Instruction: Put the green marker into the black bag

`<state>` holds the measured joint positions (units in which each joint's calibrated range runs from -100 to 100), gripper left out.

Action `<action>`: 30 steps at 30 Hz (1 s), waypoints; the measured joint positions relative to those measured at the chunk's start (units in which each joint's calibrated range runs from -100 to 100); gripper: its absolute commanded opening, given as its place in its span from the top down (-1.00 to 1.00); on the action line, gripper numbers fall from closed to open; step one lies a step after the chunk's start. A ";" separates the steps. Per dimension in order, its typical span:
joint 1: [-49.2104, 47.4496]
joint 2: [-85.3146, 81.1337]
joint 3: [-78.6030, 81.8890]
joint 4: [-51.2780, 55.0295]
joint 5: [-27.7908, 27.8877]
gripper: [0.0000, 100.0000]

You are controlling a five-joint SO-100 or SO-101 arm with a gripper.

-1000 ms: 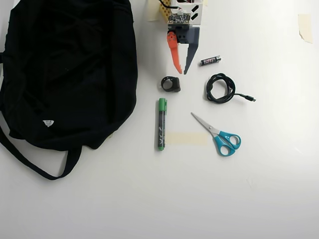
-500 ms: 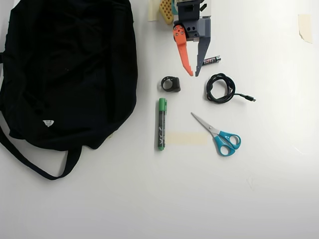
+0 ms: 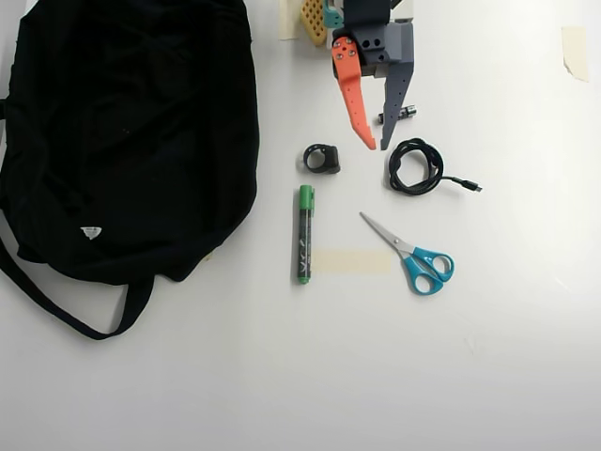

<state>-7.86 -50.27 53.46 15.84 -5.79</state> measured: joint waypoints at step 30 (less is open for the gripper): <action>0.66 36.36 -38.44 -0.69 0.10 0.96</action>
<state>-7.20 -13.91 15.02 15.16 -5.69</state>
